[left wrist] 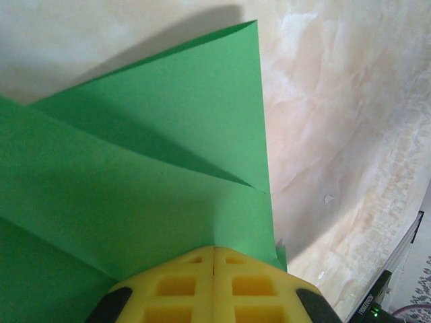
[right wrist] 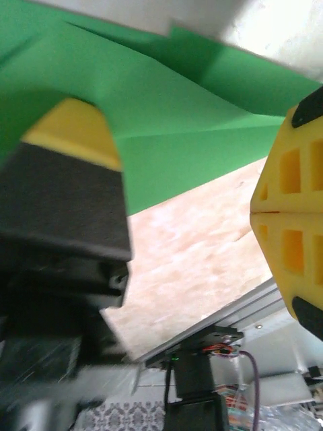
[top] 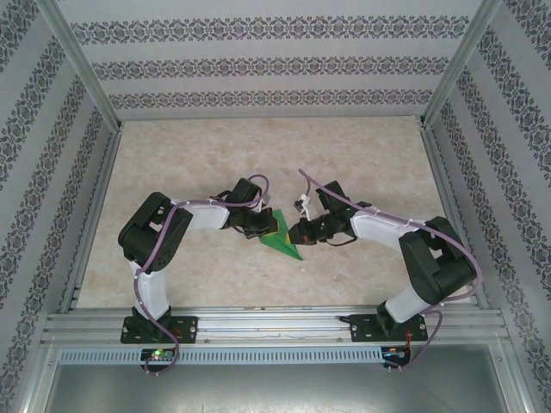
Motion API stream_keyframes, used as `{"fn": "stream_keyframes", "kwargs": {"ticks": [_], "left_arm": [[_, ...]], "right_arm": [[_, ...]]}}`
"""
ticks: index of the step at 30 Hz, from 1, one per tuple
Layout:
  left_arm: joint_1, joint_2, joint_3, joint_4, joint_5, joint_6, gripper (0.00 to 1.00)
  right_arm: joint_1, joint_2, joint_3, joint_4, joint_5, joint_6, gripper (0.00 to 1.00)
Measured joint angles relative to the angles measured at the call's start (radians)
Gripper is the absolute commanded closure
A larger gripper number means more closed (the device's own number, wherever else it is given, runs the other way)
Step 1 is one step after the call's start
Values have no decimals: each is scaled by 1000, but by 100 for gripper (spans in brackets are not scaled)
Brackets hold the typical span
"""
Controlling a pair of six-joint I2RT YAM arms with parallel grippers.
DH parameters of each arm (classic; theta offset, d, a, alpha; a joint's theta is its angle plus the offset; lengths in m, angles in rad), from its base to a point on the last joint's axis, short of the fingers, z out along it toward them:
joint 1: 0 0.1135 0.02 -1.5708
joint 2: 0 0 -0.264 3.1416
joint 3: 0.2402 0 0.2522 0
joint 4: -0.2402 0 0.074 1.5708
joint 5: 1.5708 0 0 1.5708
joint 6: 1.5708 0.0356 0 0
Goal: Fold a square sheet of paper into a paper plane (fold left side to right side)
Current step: Fourth fold the wing at the center of the table.
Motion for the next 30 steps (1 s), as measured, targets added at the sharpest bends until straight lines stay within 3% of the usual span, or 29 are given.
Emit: {"fn": "stream_keyframes", "kwargs": {"ticks": [30], "left_arm": [[0, 0, 0, 0, 0, 4, 100]], "right_arm": [[19, 84, -50, -23, 81, -8, 100]]}}
